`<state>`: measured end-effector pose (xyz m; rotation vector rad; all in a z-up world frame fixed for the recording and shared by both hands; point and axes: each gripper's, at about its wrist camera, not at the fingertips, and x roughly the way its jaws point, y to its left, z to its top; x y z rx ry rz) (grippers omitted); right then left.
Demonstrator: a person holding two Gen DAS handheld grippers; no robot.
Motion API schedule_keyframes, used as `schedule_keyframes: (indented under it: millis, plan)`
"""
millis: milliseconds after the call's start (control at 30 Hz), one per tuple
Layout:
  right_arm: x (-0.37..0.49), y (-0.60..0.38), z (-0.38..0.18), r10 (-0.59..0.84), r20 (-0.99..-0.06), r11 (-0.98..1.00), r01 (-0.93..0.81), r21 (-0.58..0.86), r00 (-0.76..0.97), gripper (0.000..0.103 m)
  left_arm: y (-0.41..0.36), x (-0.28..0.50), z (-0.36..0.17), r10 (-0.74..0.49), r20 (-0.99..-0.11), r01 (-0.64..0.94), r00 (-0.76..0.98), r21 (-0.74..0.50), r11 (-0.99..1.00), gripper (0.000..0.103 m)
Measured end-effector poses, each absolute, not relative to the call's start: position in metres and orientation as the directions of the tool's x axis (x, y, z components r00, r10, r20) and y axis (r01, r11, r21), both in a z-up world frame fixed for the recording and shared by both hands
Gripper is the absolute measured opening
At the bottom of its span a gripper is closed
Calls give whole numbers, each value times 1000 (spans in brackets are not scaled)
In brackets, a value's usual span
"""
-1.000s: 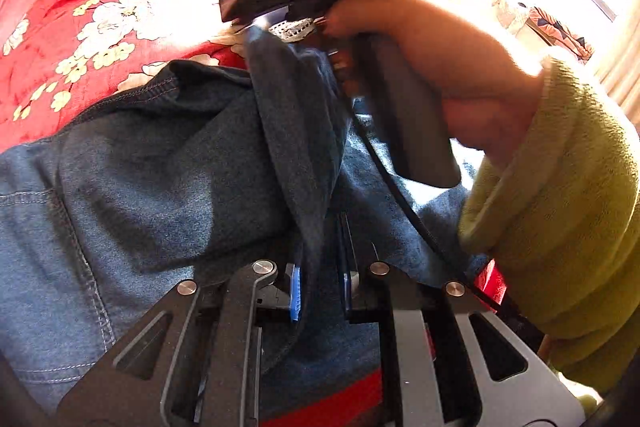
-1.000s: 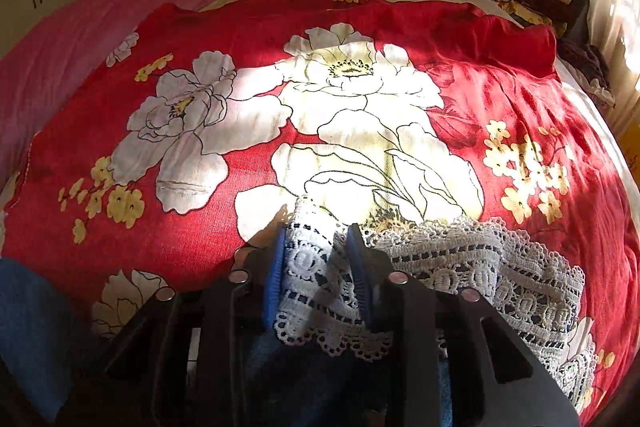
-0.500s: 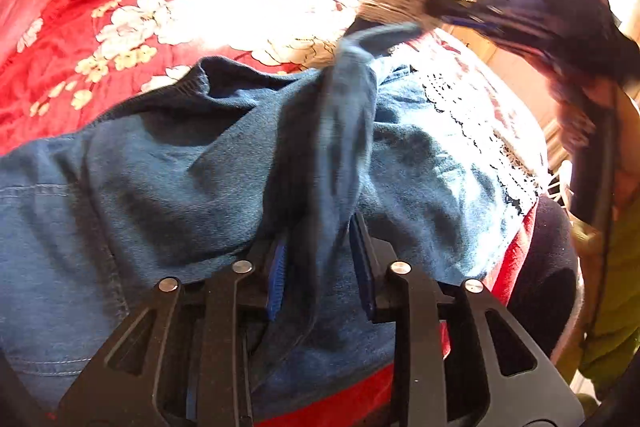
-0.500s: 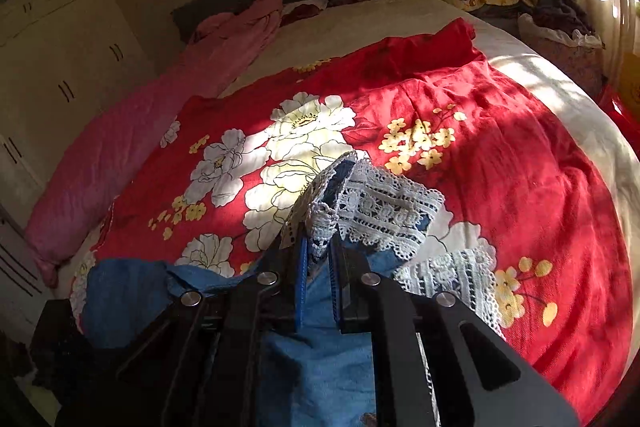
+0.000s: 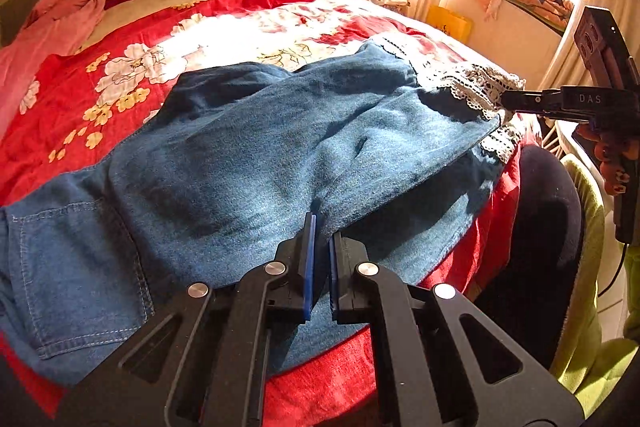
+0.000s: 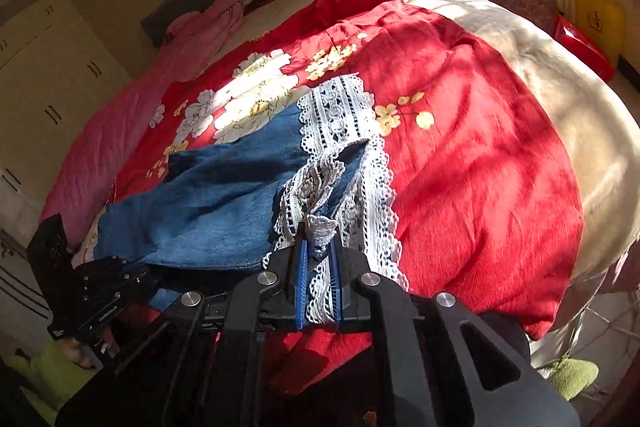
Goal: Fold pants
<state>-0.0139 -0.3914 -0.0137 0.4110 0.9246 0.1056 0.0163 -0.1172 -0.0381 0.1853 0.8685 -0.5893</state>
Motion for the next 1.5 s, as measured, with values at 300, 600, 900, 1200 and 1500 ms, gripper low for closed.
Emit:
schedule_keyframes:
  millis: [300, 600, 900, 1200, 1500]
  plan:
    - [-23, -397, -22, 213, -790, 924, 143, 354, 575, 9, -127, -3, -49, -409, -786, 605, 464, -56, 794, 1]
    - [-39, -389, 3, 72, -791, 963, 163, 213, 607, 20, -130, -3, -55, -390, -801, 615, 454, -35, 788, 1]
    - [-19, -295, 0, 206, -788, 978, -157, 140, 580, 22, -138, -12, -57, -371, -817, 637, 440, -7, 771, 1]
    - [-6, -307, -57, 191, -883, 981, -91, 169, 429, 22, -125, -21, -54, -383, -822, 632, 420, -38, 774, 12]
    - [-14, -320, -5, 246, -786, 969, -118, 218, 567, 43, -9, 5, 5, -231, -729, 274, 644, -63, 960, 73]
